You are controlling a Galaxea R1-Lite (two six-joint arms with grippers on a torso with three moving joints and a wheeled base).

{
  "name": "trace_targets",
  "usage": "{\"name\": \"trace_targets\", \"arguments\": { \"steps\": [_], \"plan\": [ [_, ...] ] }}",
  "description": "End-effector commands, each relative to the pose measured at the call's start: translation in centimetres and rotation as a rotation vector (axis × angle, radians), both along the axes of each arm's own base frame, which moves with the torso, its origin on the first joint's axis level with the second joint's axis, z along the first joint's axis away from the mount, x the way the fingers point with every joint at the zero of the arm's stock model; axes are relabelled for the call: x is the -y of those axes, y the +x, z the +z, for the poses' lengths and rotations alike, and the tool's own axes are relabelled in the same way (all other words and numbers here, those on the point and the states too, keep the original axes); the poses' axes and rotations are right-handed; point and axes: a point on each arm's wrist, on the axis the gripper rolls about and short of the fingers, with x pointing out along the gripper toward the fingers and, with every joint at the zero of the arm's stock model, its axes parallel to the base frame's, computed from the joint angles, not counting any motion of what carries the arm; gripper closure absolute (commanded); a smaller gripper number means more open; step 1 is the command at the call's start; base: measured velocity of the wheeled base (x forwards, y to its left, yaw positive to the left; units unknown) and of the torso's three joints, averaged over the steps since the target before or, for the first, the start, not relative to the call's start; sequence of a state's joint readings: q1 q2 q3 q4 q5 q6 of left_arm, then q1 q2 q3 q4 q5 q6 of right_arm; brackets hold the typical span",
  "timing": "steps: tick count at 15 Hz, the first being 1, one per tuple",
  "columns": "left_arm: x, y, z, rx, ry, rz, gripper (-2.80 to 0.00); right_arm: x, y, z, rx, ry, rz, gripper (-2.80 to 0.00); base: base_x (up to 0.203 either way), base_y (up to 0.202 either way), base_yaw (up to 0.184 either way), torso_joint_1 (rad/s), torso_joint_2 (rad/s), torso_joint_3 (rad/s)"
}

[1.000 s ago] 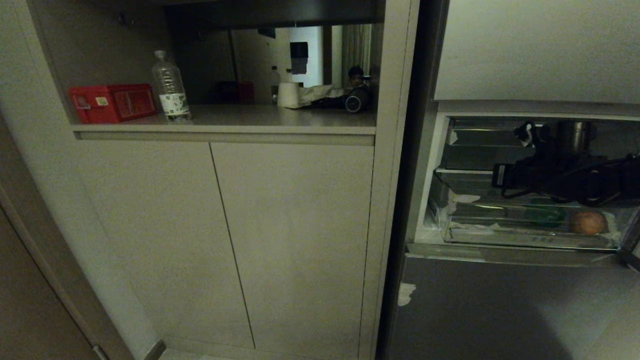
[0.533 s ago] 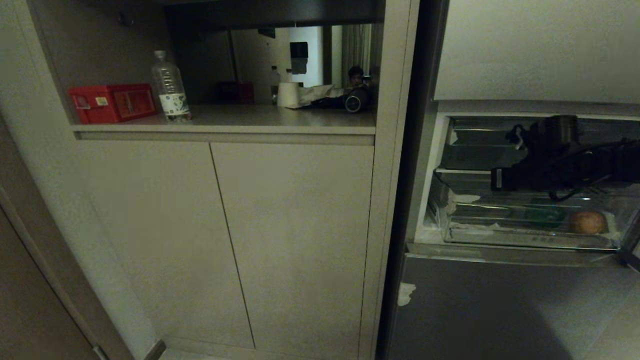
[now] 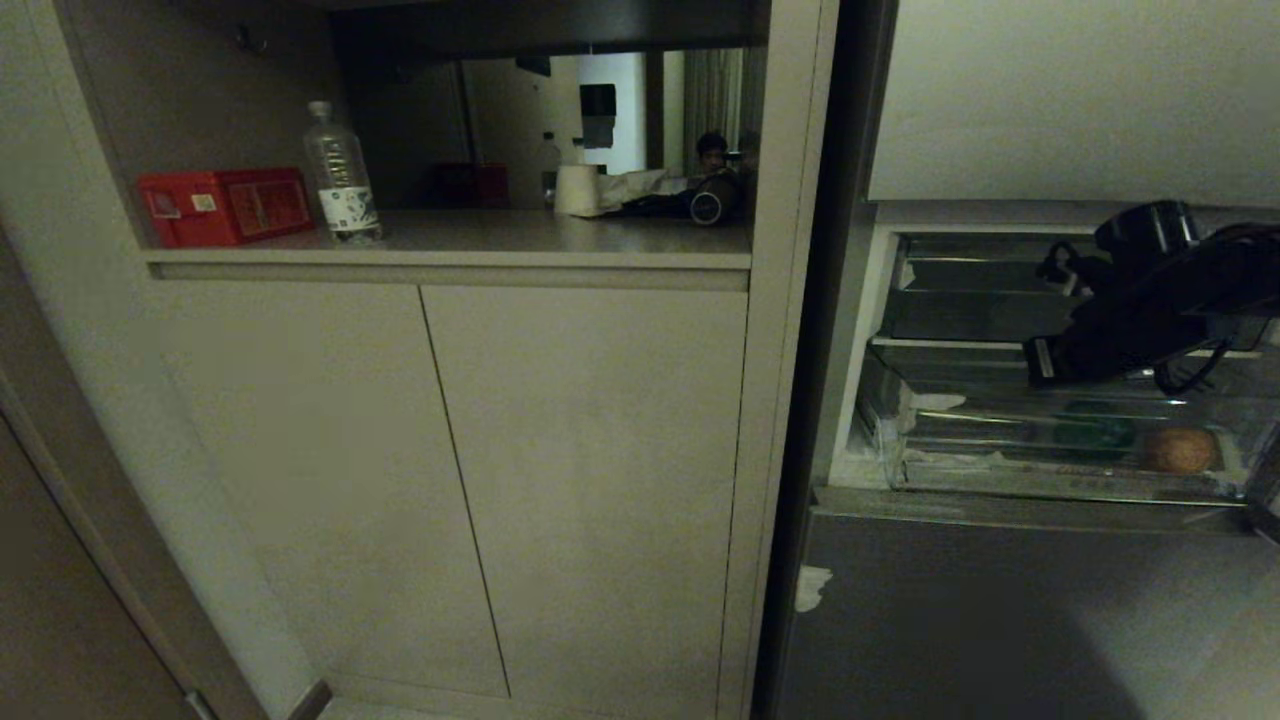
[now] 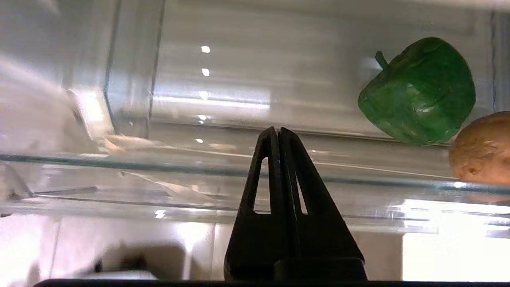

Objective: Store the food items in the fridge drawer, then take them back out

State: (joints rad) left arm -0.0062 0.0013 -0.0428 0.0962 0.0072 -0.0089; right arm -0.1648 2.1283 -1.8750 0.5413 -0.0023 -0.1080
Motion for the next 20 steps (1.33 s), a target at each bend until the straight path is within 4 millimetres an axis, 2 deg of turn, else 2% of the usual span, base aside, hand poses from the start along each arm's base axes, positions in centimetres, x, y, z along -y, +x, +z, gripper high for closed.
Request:
{"name": "trace_targets", "arguments": {
  "steps": [1,8,15,20],
  "plan": [
    [0.0,0.0,0.0,-0.001,0.000,0.000,0.00,0.7,-0.9,0.3,-0.057,-0.005,-0.004,0.00,0.000,0.000,0.000,0.000,0.00,0.000],
    [0.0,0.0,0.0,-0.001,0.000,0.000,0.00,1.7,-3.1,-1.4,-0.218,0.005,-0.016,0.00,0.000,0.000,0.000,0.000,0.00,0.000],
    [0.0,0.0,0.0,-0.001,0.000,0.000,0.00,1.5,-7.8,0.3,-0.243,-0.006,-0.011,0.00,0.000,0.000,0.000,0.000,0.00,0.000],
    [0.0,0.0,0.0,-0.001,0.000,0.000,0.00,1.4,-7.7,1.0,-0.174,0.028,0.021,0.00,0.000,0.000,0.000,0.000,0.00,0.000]
  ]
}}
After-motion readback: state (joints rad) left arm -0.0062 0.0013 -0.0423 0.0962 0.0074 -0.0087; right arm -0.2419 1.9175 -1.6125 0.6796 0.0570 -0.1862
